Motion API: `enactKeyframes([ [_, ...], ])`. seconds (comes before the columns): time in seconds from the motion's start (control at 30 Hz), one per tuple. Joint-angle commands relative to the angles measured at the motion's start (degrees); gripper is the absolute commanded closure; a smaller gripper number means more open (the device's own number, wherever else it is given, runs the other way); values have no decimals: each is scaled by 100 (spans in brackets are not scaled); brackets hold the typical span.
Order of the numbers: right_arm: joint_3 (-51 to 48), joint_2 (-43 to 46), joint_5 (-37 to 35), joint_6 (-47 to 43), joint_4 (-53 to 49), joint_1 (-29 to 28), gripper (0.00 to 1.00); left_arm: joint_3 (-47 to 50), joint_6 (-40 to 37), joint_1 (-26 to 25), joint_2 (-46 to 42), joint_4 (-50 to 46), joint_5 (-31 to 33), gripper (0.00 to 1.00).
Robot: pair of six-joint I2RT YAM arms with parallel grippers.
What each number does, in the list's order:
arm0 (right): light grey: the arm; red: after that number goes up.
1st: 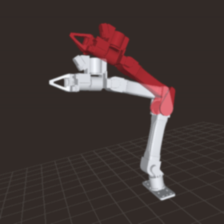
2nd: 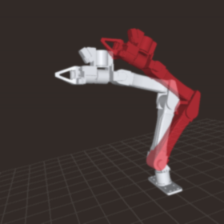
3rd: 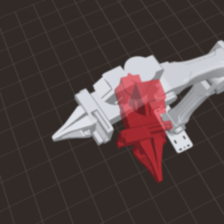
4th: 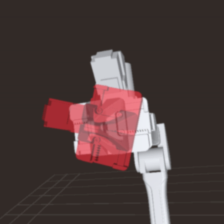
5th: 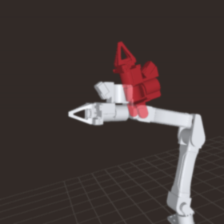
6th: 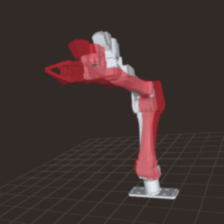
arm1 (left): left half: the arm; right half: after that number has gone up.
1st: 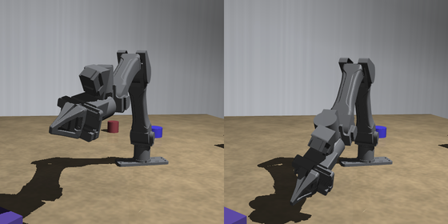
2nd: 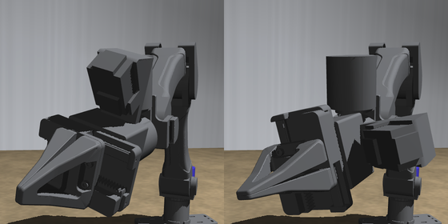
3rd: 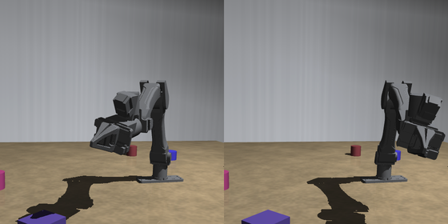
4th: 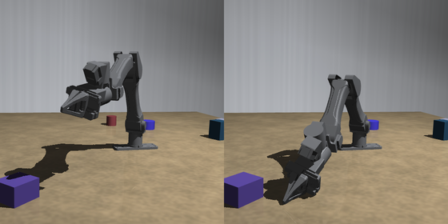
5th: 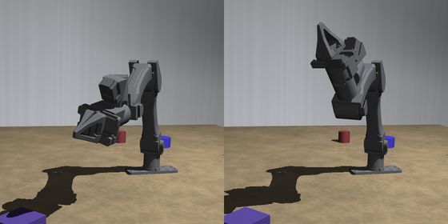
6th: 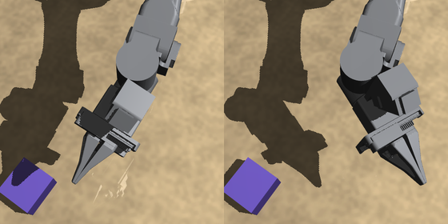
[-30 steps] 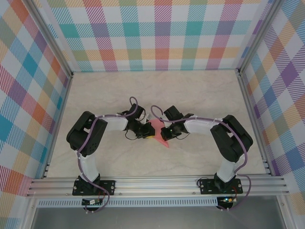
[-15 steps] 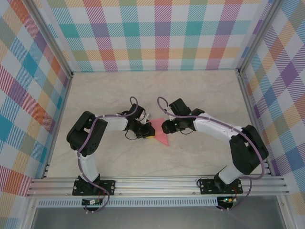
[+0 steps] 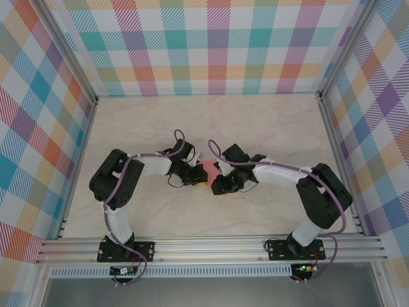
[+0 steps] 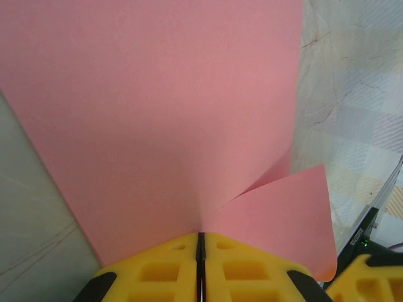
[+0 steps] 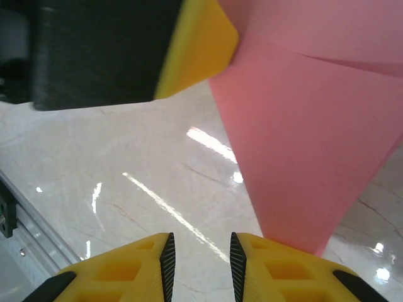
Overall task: Fold a paper plane with a square sheet of paper (fold left side to right side)
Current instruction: Third fold the triangle at the center of the table.
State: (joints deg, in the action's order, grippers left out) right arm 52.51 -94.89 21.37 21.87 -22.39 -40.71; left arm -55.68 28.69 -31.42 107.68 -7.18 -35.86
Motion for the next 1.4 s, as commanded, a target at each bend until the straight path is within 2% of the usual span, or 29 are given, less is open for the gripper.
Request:
enactKeyframes([
  [0.0, 89, -124, -86, 140, -49, -2, 69, 182, -145, -59, 200, -407, 521, 90],
  [0.83, -308, -332, -433, 425, -375, 6, 70, 124, -163, -57, 260, -475, 591, 91],
  [1.13, -954, 118, -370, 650, -476, 9, 73, 18, -209, -57, 320, -548, 623, 91],
  [1.37, -922, 721, -406, 610, -904, 10, 73, 24, -192, -51, 263, -549, 605, 91],
])
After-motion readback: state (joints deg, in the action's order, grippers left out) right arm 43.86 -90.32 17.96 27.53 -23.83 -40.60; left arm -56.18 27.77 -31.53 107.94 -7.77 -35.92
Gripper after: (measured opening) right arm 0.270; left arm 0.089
